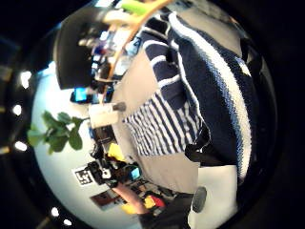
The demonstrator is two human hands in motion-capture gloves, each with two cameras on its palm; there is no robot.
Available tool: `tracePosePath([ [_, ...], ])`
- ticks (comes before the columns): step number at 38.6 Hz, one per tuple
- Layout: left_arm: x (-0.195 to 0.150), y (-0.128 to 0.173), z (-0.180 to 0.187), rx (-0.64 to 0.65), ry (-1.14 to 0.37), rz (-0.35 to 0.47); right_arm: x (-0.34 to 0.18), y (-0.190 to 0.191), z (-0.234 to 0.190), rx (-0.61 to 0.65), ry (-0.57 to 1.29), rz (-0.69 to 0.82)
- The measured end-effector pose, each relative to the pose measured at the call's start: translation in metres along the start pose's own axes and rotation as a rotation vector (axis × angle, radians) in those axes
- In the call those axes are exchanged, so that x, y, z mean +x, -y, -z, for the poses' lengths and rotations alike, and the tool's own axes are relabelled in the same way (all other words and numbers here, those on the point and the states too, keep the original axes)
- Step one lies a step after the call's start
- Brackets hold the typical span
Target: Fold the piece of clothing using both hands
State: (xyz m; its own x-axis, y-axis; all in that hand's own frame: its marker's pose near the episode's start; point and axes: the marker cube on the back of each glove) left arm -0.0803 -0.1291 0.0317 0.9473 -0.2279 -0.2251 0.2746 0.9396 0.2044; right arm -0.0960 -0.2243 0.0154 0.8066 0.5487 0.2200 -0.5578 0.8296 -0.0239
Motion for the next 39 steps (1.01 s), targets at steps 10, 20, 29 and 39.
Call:
tracePosePath([
  [10, -0.036, 0.017, 0.014, 0.02, -0.15, 0.035, -0.168, -0.076, -0.053, -0.094, -0.109, 0.244],
  [20, -0.073, -0.009, 0.032, 0.027, -0.199, 0.095, -0.245, -0.135, -0.135, -0.417, 0.106, 0.379],
  [29, -0.079, -0.017, 0.036, 0.01, -0.188, 0.127, -0.202, -0.11, -0.035, -0.119, 0.174, 0.422],
  [39, -0.068, -0.018, 0.035, 0.013, -0.167, 0.109, -0.155, -0.086, -0.013, -0.148, 0.123, 0.308],
])
